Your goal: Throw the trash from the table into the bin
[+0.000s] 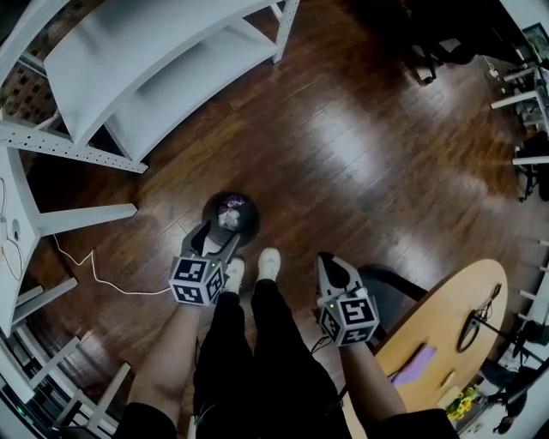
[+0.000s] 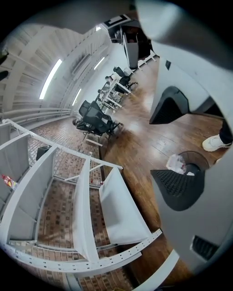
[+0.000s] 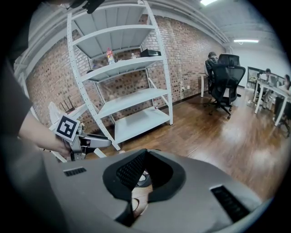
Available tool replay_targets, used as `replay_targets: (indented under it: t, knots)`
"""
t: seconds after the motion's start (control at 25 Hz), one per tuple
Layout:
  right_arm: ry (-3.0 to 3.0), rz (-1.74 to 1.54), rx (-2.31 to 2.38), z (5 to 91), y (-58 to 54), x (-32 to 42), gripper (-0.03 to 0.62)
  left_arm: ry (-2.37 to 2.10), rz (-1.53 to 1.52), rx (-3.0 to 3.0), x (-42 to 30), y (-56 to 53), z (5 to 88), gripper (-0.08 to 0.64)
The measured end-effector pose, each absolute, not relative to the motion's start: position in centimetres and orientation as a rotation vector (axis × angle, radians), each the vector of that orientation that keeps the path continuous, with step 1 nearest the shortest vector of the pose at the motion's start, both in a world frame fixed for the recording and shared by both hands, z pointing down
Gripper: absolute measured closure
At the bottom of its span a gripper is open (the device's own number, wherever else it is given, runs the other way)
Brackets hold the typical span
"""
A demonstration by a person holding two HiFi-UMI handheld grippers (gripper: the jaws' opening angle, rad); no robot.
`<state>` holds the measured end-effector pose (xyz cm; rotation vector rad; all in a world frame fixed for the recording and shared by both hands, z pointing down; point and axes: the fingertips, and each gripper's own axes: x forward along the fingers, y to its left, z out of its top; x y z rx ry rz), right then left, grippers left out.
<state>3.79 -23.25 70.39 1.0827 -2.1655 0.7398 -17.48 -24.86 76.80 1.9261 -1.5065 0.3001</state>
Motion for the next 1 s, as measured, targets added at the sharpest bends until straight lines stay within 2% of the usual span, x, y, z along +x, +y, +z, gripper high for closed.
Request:
replay_targets:
  t: [0.52, 0.68, 0.8, 1.0]
  knots:
    - [-2.227, 0.704, 1.177, 66.5, -24.0, 1.7, 0.591, -1.515, 0.255, 2.003, -19.6, -23.8, 70.7, 0.275]
    - [-2.259, 0.683, 1.225, 64.3, -23.9, 0.5, 0.591, -1.485, 0.205, 2.072, -20.6, -23.7, 67.0, 0.374]
    - [-2.302, 0.661, 1.314, 61.5, -25.3, 0.3, 0.591, -1.489, 0.141, 2.146, -21.8, -24.6, 63.2, 0.545]
    - [-2.340, 0.617, 1.484, 55.7, -25.5, 2.2, 0.591, -1.481, 0.025, 2.260, -22.7, -24.4, 55.9, 0.555]
